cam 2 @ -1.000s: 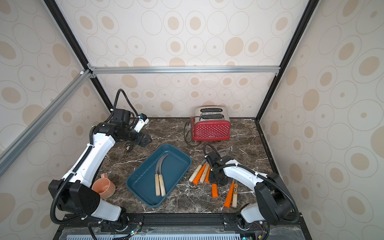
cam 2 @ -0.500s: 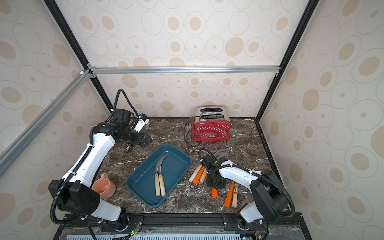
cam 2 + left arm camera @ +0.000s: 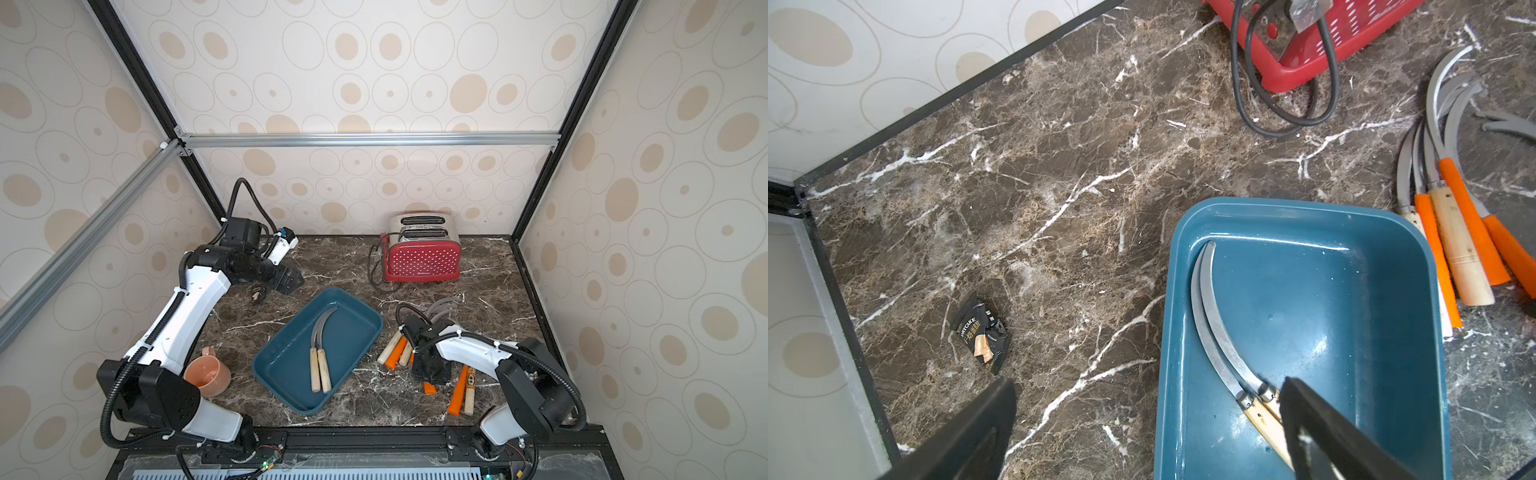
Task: Put small sickles into storage boxes
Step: Pick up the sickle at the center of the board.
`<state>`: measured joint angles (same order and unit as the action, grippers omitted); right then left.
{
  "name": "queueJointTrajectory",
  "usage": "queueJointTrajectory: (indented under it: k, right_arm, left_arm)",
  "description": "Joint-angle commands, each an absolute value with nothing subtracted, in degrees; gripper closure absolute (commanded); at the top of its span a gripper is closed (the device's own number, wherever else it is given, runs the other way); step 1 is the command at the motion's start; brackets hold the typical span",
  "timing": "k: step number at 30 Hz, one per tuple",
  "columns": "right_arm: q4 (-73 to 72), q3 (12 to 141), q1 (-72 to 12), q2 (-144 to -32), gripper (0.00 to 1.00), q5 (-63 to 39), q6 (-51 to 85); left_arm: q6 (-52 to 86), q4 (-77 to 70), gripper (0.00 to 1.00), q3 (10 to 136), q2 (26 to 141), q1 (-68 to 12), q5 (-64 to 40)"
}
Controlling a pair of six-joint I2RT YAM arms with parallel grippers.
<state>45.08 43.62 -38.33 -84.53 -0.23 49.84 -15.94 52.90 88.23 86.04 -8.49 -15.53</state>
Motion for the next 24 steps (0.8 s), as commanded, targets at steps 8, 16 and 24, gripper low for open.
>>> queueJointTrajectory:
  k: [8, 16, 24]
  right_arm:
    - [44.85, 41.97, -39.18, -85.52, 0.61, -0.53, 52.08]
    - [43.33, 40.88, -40.03, -87.75, 0.66, -0.36, 53.13]
    - [42.71, 40.65, -40.34, -88.95, 0.8, 0.59, 53.58]
  left_arm:
    - [-17.93, 54.84, 0.01, 87.81, 85.14, -8.94, -15.96]
    - [-18.37, 54.91, 0.01, 88.15, 85.34, -8.96, -16.4]
    - [-18.37, 54.67, 0.01, 88.07, 85.41, -9.14, -17.17]
